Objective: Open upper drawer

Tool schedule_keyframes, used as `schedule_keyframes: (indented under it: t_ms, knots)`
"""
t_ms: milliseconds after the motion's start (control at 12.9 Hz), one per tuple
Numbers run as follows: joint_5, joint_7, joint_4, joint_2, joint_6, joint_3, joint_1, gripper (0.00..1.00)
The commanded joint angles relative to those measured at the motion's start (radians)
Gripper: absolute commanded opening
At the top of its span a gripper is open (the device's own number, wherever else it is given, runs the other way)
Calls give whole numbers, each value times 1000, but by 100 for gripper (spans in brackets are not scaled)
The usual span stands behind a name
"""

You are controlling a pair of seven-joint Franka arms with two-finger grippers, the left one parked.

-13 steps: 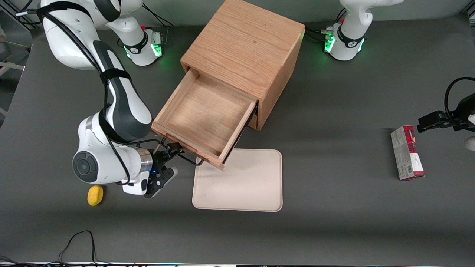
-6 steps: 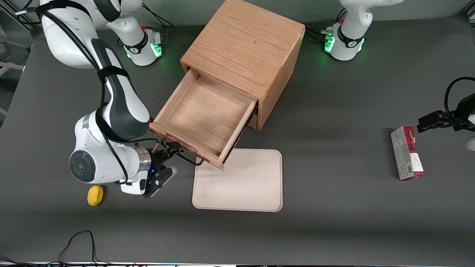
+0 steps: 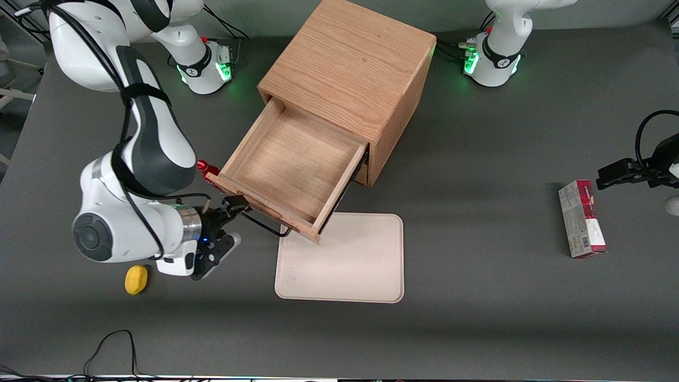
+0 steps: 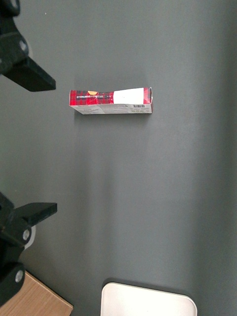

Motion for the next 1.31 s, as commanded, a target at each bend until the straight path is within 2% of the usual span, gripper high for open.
schedule_keyframes:
  t_ms: [0, 232, 309, 464, 619, 696, 851, 1006, 1238]
  knots:
    - [-7, 8, 7, -56, -46, 1, -46, 100]
    - [-131, 12, -185, -242, -42, -32, -45, 100]
    - [-157, 12, -253, -303, -16, -43, -47, 100]
    - [-170, 50, -438, -450, 54, -112, -37, 100]
    - [-246, 144, -597, -582, 127, -123, -39, 100]
    - [-248, 190, -599, -602, 119, -126, -43, 100]
    - [-236, 278, -657, -665, 145, -193, -44, 100]
    - [-219, 284, -723, -704, 211, -192, -34, 100]
    - [-216, 258, -699, -707, 202, -197, -37, 100]
